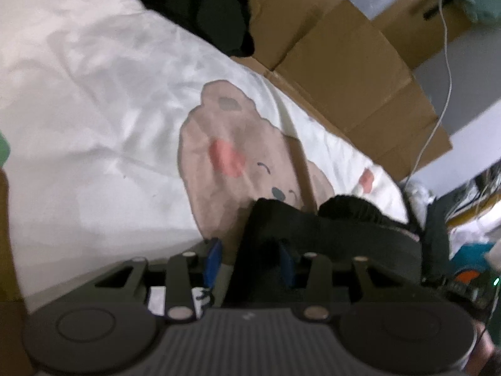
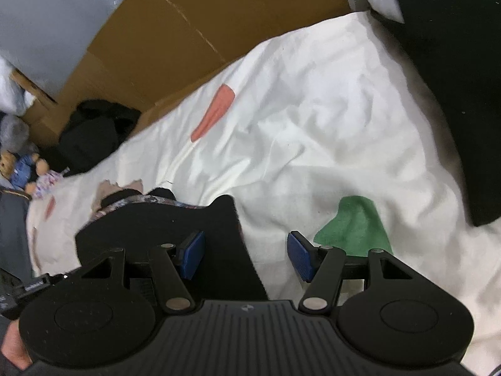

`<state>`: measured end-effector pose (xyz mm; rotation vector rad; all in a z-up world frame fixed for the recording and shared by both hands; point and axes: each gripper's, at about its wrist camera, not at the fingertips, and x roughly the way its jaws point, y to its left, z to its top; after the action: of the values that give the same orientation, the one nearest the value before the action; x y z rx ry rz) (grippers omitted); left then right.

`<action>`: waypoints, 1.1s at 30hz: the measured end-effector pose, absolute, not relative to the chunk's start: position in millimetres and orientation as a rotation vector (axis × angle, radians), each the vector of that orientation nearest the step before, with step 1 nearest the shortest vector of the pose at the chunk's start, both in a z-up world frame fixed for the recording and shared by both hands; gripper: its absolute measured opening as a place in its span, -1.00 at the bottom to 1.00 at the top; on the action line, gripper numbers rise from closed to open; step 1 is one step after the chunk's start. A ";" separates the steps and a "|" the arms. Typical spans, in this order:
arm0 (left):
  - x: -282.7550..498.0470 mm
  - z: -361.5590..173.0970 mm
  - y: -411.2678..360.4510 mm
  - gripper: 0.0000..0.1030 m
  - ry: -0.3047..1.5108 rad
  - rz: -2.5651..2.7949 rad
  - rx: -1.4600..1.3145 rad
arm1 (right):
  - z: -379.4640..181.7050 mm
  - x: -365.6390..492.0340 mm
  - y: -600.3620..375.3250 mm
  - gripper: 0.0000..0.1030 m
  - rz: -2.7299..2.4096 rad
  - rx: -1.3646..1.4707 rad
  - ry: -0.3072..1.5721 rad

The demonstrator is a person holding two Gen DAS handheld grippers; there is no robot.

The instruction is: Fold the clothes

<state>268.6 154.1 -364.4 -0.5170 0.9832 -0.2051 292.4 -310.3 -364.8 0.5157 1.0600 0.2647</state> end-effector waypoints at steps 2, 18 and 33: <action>267.5 -360.8 144.9 -0.16 0.993 -0.204 -0.449 | -364.9 293.1 -303.5 0.24 0.261 0.476 1.061; 263.6 -353.2 109.2 -0.18 1.013 -0.211 -0.150 | -349.9 294.1 -278.5 0.03 0.394 0.319 1.031; 262.2 -356.0 114.9 -0.84 0.993 -0.241 -0.274 | -348.2 289.6 -238.2 -0.87 0.445 0.079 1.033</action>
<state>262.2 114.9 -356.0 -0.2744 0.9933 -0.2410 289.6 -238.2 -348.2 0.0792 1.0334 0.4447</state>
